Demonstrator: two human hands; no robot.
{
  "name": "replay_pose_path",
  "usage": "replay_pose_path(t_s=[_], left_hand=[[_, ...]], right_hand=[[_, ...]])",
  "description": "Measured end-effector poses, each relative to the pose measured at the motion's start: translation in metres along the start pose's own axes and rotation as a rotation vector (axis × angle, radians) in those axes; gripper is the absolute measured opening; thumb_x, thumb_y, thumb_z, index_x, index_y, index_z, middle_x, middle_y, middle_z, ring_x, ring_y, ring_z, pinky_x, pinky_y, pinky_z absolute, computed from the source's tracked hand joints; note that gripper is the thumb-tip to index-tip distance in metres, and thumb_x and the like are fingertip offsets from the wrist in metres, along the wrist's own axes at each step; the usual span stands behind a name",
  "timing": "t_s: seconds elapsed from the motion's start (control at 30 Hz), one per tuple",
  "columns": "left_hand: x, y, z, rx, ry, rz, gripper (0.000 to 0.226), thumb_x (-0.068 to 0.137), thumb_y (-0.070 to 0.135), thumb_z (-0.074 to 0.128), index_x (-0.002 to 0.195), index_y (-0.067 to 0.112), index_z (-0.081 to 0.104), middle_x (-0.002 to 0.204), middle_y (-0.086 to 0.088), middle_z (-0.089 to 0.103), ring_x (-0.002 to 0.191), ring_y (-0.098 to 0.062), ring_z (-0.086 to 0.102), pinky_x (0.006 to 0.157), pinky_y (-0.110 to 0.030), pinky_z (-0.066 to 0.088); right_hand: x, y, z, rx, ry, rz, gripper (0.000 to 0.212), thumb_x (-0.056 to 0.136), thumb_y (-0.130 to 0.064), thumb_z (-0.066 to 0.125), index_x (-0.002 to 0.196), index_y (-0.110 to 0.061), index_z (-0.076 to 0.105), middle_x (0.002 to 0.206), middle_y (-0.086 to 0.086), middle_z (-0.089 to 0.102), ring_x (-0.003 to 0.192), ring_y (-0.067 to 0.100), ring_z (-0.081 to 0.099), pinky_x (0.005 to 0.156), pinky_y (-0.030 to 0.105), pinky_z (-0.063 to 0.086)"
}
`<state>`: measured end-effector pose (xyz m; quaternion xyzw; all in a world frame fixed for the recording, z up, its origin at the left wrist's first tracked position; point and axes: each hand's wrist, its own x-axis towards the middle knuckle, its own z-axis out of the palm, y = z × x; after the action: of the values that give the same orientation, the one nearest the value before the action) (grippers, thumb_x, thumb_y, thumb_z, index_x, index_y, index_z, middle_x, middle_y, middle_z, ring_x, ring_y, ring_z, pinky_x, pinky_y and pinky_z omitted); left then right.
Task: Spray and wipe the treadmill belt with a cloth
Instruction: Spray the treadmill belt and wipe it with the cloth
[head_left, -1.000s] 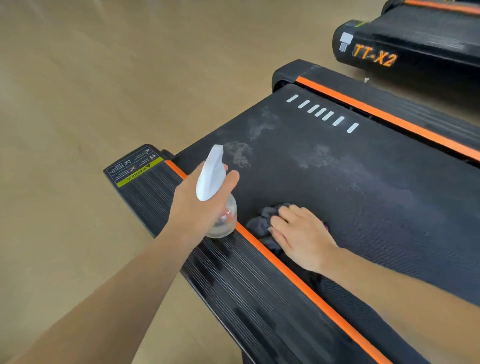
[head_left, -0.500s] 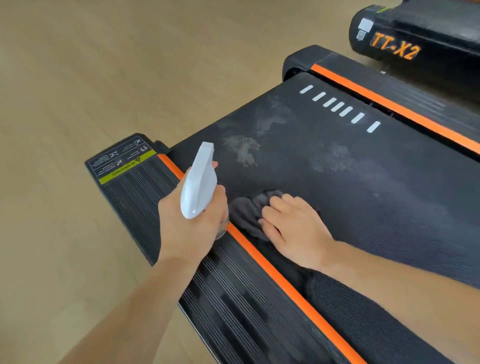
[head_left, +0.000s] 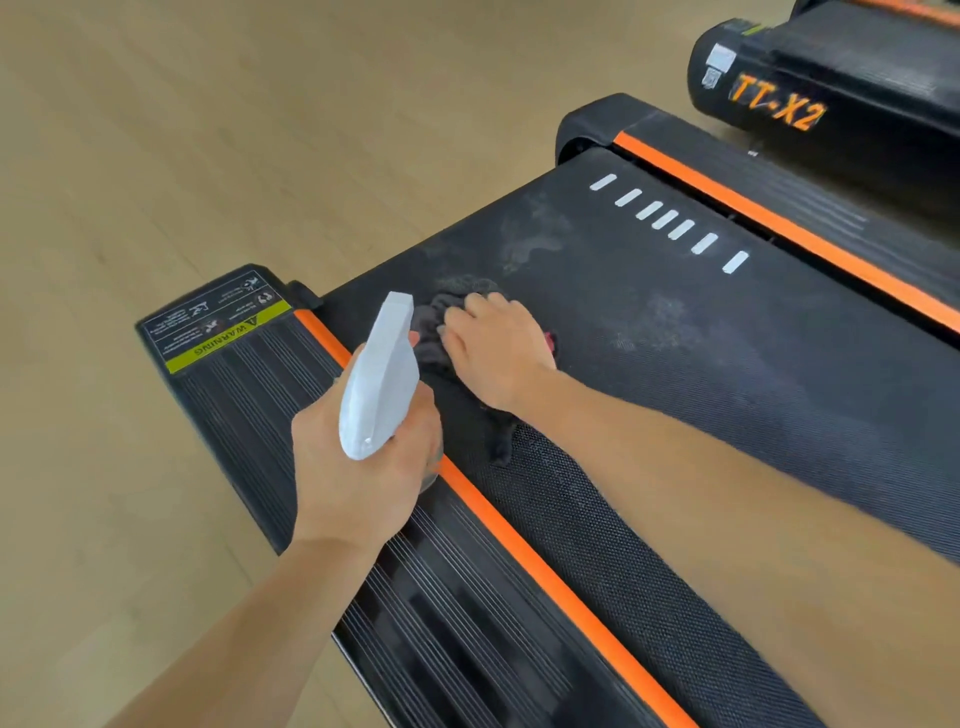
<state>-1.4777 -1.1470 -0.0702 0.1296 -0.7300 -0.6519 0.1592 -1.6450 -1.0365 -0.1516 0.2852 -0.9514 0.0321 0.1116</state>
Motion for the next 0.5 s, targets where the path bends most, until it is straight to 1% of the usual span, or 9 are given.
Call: replay_pose_path(t_s=[0.07,0.1,0.2,0.27,0.33,0.4,0.43,0.47,0.5], left_hand=[[-0.001,-0.001,-0.001,0.007,-0.004,-0.006,0.015,0.093,-0.014,0.064,0.103,-0.003,0.065,0.062,-0.023,0.052,0.045,-0.003,0.054,0.045,-0.009,0.043],[-0.001,-0.001,-0.001,-0.003,-0.005,-0.001,0.018,0.093,-0.013,0.064,0.106,0.0,0.067,0.063,-0.024,0.052,0.045,-0.004,0.053,0.045,-0.009,0.043],[0.001,-0.002,-0.002,0.001,-0.009,0.016,0.033,0.094,-0.006,0.067,0.116,0.019,0.069,0.072,-0.019,0.058,0.049,-0.005,0.054,0.048,-0.01,0.046],[-0.002,-0.001,-0.004,0.03,-0.004,0.052,0.035,0.093,-0.001,0.07,0.111,0.028,0.069,0.074,-0.015,0.06,0.053,-0.005,0.057,0.05,-0.01,0.047],[0.002,-0.007,-0.002,0.038,0.024,0.033,0.032,0.092,0.005,0.072,0.107,0.033,0.069,0.074,-0.015,0.06,0.054,-0.006,0.057,0.05,-0.01,0.047],[0.016,-0.017,0.003,0.058,0.037,-0.089,0.028,0.095,0.006,0.069,0.113,0.028,0.07,0.073,-0.016,0.056,0.055,-0.01,0.055,0.047,-0.01,0.045],[0.024,-0.022,0.006,0.047,0.037,-0.187,0.028,0.098,0.005,0.067,0.12,0.022,0.069,0.072,-0.014,0.054,0.055,-0.014,0.054,0.045,-0.01,0.044],[0.029,-0.026,0.007,0.034,0.037,-0.246,0.028,0.1,0.004,0.065,0.124,0.017,0.068,0.071,-0.014,0.052,0.055,-0.017,0.054,0.043,-0.011,0.044],[0.023,-0.023,0.006,0.026,0.034,-0.199,0.027,0.098,0.002,0.065,0.121,0.014,0.069,0.071,-0.016,0.053,0.054,-0.017,0.055,0.044,-0.011,0.044]], right_hand=[[-0.032,-0.002,-0.007,0.044,-0.001,-0.032,0.03,0.102,-0.033,0.039,0.092,-0.015,0.061,0.094,0.007,0.061,0.088,0.031,0.056,0.072,0.042,0.042],[-0.063,-0.003,-0.015,0.084,-0.016,-0.072,0.029,0.101,-0.032,0.04,0.087,-0.016,0.059,0.089,0.006,0.059,0.085,0.03,0.054,0.069,0.042,0.041],[-0.159,0.005,-0.046,0.191,-0.095,-0.18,0.026,0.101,-0.03,0.046,0.078,-0.018,0.053,0.08,0.0,0.049,0.076,0.025,0.046,0.066,0.04,0.038],[-0.182,0.014,-0.057,0.194,-0.119,-0.274,0.028,0.101,-0.031,0.048,0.076,-0.019,0.051,0.079,0.0,0.047,0.074,0.025,0.045,0.065,0.039,0.037],[-0.165,0.022,-0.053,0.128,-0.127,-0.386,0.028,0.101,-0.031,0.047,0.076,-0.019,0.051,0.08,0.001,0.049,0.076,0.026,0.046,0.067,0.04,0.037],[-0.122,0.026,-0.038,0.058,-0.096,-0.407,0.026,0.101,-0.03,0.046,0.079,-0.018,0.053,0.082,0.004,0.052,0.079,0.027,0.049,0.07,0.042,0.039],[-0.097,0.027,-0.028,0.032,-0.06,-0.355,0.024,0.1,-0.028,0.046,0.08,-0.017,0.055,0.083,0.005,0.054,0.079,0.029,0.052,0.07,0.043,0.041],[-0.072,0.028,-0.018,0.013,-0.032,-0.267,0.024,0.1,-0.027,0.045,0.083,-0.016,0.057,0.085,0.007,0.056,0.08,0.031,0.054,0.07,0.043,0.042],[-0.049,0.027,-0.012,-0.007,-0.017,-0.157,0.026,0.101,-0.028,0.042,0.087,-0.014,0.059,0.088,0.008,0.059,0.082,0.032,0.056,0.071,0.043,0.043]])
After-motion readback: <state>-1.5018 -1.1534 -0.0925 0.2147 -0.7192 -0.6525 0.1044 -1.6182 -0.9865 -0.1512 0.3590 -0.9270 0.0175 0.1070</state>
